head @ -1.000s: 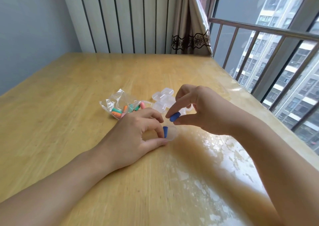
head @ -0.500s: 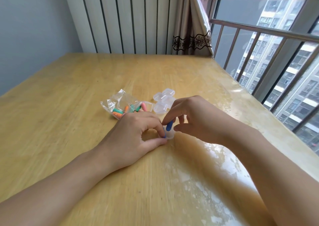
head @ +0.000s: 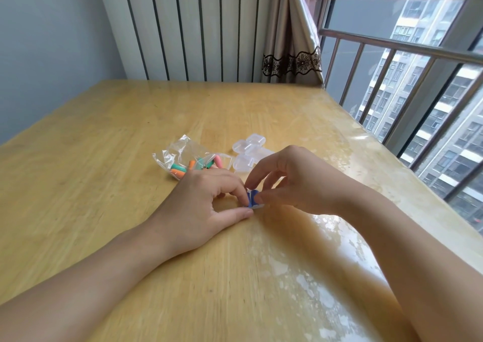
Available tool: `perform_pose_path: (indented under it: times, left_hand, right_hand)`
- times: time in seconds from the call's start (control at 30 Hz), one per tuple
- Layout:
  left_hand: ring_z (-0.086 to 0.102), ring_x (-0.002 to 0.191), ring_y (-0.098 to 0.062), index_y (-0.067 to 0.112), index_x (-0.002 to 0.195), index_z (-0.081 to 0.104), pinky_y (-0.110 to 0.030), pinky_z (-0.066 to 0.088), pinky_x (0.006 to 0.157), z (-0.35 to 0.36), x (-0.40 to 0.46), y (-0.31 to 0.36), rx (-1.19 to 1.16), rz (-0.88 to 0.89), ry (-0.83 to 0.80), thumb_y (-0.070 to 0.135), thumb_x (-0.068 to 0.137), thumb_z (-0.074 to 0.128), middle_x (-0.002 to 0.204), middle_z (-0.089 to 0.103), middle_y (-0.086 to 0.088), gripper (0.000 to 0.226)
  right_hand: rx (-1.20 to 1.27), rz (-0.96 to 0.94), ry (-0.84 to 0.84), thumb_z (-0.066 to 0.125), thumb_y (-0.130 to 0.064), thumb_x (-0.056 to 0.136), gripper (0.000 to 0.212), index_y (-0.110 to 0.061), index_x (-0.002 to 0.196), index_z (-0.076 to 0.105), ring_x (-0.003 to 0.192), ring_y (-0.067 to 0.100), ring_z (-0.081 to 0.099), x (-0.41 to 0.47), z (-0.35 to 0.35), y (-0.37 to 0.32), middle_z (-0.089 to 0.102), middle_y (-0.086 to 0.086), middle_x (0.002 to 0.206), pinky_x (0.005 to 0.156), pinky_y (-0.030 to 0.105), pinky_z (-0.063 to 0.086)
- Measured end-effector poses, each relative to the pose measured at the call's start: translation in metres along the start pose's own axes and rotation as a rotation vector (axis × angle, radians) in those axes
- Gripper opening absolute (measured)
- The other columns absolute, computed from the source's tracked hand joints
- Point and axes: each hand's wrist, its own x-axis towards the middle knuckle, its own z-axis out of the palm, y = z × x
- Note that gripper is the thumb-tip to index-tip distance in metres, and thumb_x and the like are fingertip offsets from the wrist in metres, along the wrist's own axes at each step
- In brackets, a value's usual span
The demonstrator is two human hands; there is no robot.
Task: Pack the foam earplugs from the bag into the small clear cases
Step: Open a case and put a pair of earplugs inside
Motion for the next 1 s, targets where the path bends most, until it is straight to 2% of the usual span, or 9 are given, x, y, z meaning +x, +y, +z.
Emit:
perform_pose_path:
  times: [0.13,0.27,0.47,0.57,0.67,0.73,0.8,0.9,1.0]
  left_hand:
    - [0.062,0.101,0.000,0.029,0.072,0.073,-0.061,0.028,0.111,0.000,0.000,0.000,0.008,-0.025,0.000,0.034,0.074,0.081,0.098,0.070,0.017,0.010]
    - [0.061,0.105,0.000,0.030,0.071,0.073,-0.061,0.027,0.112,-0.002,0.000,0.000,0.004,-0.047,-0.002,0.034,0.075,0.079,0.099,0.069,0.020,0.009]
    - [0.063,0.096,-0.011,0.030,0.070,0.072,-0.055,0.035,0.107,-0.002,0.001,0.000,0.009,-0.045,0.003,0.034,0.074,0.080,0.094,0.067,0.015,0.010]
    - [0.066,0.093,-0.014,0.026,0.077,0.070,-0.041,0.051,0.098,-0.001,0.001,0.000,-0.053,-0.061,-0.018,0.025,0.075,0.084,0.091,0.068,0.012,0.015]
    - [0.069,0.093,-0.010,0.021,0.090,0.060,-0.028,0.059,0.086,-0.002,0.001,0.001,-0.114,-0.147,0.009,0.017,0.071,0.089,0.093,0.065,0.007,0.035]
    - [0.070,0.096,-0.007,0.024,0.101,0.053,-0.026,0.059,0.086,-0.002,0.001,0.001,-0.150,-0.203,0.022,0.018,0.068,0.090,0.102,0.061,0.009,0.050]
    - [0.069,0.097,-0.006,0.028,0.113,0.052,-0.025,0.058,0.087,-0.001,0.001,0.001,-0.159,-0.214,0.020,0.020,0.068,0.091,0.110,0.059,0.012,0.060]
    - [0.067,0.099,-0.005,0.029,0.113,0.063,-0.027,0.056,0.091,-0.001,0.000,0.001,-0.104,-0.168,-0.014,0.027,0.069,0.090,0.107,0.065,0.017,0.052]
    - [0.068,0.098,-0.005,0.037,0.101,0.070,-0.030,0.053,0.098,-0.003,-0.002,0.001,-0.073,-0.147,-0.034,0.038,0.065,0.089,0.097,0.070,0.020,0.040]
  right_hand:
    - [0.018,-0.004,-0.010,0.073,0.004,0.078,0.034,-0.024,0.097,0.080,0.080,0.002,0.069,-0.001,-0.001,-0.001,0.076,-0.016,0.086,0.066,0.009,0.049]
    - [0.033,-0.017,-0.022,0.072,0.007,0.081,0.032,-0.017,0.101,0.080,0.077,-0.010,0.067,-0.003,-0.004,-0.002,0.076,-0.016,0.089,0.068,0.006,0.047]
    - [0.274,0.102,0.306,0.078,-0.012,0.088,0.019,-0.015,0.106,0.075,0.072,0.020,0.076,-0.002,-0.021,0.010,0.079,-0.002,0.088,0.062,0.034,0.062]
    - [0.295,0.200,0.189,0.074,-0.020,0.092,0.024,-0.011,0.114,0.074,0.075,0.020,0.075,0.003,-0.007,0.011,0.078,0.001,0.096,0.064,0.035,0.062]
    - [0.330,0.203,0.109,0.072,-0.015,0.093,0.017,-0.007,0.107,0.076,0.073,0.021,0.073,0.005,0.001,0.009,0.078,0.009,0.098,0.064,0.030,0.060]
    - [0.281,0.170,0.101,0.075,-0.014,0.091,0.015,-0.011,0.106,0.078,0.078,0.023,0.075,0.003,0.000,0.007,0.079,0.003,0.096,0.069,0.032,0.062]
    - [0.102,0.120,0.041,0.081,-0.018,0.085,0.021,-0.023,0.106,0.080,0.081,0.010,0.075,0.000,-0.003,0.003,0.079,-0.010,0.096,0.077,0.031,0.062]
    - [-0.081,0.095,-0.080,0.086,-0.031,0.078,0.032,-0.037,0.109,0.078,0.090,-0.005,0.070,-0.006,-0.005,-0.005,0.075,-0.020,0.095,0.079,0.026,0.060]
    - [-0.091,0.091,-0.070,0.085,-0.030,0.081,0.028,-0.037,0.108,0.079,0.091,-0.003,0.069,-0.006,-0.003,-0.008,0.077,-0.016,0.097,0.080,0.033,0.061]
